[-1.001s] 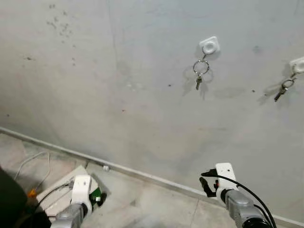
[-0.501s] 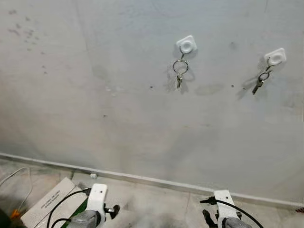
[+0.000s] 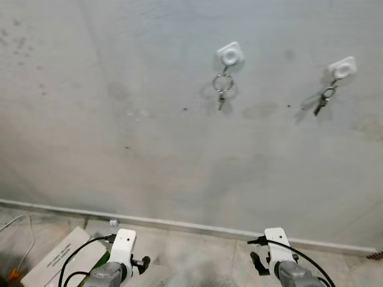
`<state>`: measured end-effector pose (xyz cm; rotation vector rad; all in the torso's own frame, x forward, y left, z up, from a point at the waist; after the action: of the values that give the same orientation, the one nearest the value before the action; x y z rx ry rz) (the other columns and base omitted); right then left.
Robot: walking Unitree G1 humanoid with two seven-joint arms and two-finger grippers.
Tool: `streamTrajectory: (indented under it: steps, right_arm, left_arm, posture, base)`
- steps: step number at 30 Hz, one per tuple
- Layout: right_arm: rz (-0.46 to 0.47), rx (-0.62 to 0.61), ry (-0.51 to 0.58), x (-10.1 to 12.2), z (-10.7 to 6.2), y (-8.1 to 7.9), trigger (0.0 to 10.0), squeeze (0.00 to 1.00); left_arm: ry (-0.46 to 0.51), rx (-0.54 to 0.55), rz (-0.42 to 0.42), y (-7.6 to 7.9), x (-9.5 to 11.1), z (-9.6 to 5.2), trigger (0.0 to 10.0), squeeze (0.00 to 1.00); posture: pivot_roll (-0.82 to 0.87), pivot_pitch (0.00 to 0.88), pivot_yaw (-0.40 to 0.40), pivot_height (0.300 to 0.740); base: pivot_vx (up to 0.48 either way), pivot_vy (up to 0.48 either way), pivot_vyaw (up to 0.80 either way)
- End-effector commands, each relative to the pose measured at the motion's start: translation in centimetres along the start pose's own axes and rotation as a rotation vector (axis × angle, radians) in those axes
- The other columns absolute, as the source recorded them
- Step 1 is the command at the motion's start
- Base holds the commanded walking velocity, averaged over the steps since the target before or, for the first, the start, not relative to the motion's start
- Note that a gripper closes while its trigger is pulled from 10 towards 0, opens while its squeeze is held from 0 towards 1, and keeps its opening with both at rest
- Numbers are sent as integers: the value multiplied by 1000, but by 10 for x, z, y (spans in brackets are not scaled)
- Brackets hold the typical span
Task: Hang keys on a hook
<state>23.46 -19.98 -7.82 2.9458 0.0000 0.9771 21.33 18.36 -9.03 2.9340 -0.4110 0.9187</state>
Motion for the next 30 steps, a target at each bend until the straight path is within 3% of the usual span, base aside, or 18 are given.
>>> streamTrajectory:
  steps: [1,9,13,30]
  right_arm:
    - [4,3,-19,-1,0,-1,10000,0]
    - [-13,12,-15,9,2,-5,10000,0]
    - [-16,15,-27,-1,1,-4,10000,0]
    - [-24,20,-30,-2,1,-5,10000,0]
  left_arm:
    - [-20,-4,3,0,-5,-1,10000,0]
    - [-21,-7,3,-1,-6,-1,10000,0]
    - [-21,-8,-4,-1,-6,-1,10000,0]
    - [-27,-10,-17,-2,-7,-1,10000,0]
  posture:
    - [49,52,-16,740]
    - [48,51,-14,740]
    - [49,52,-14,740]
    - [51,52,-12,740]
  base:
    - [0,0,0]
    - [0,0,0]
    - [0,0,0]
    - [0,0,0]
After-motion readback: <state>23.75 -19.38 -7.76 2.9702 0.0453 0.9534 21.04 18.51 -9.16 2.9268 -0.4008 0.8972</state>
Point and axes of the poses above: a point about 5 cm out from each wrist's last joint towards the gripper, its own z axis pointing out of the wrist towards the gripper, its own x axis along the axis of the wrist's last joint, y = z × x, the point moved 2 cm from there along z, pointing out of the wrist towards the gripper, and after that the axes turned 7 degrees about z, right-handed, at the moved point
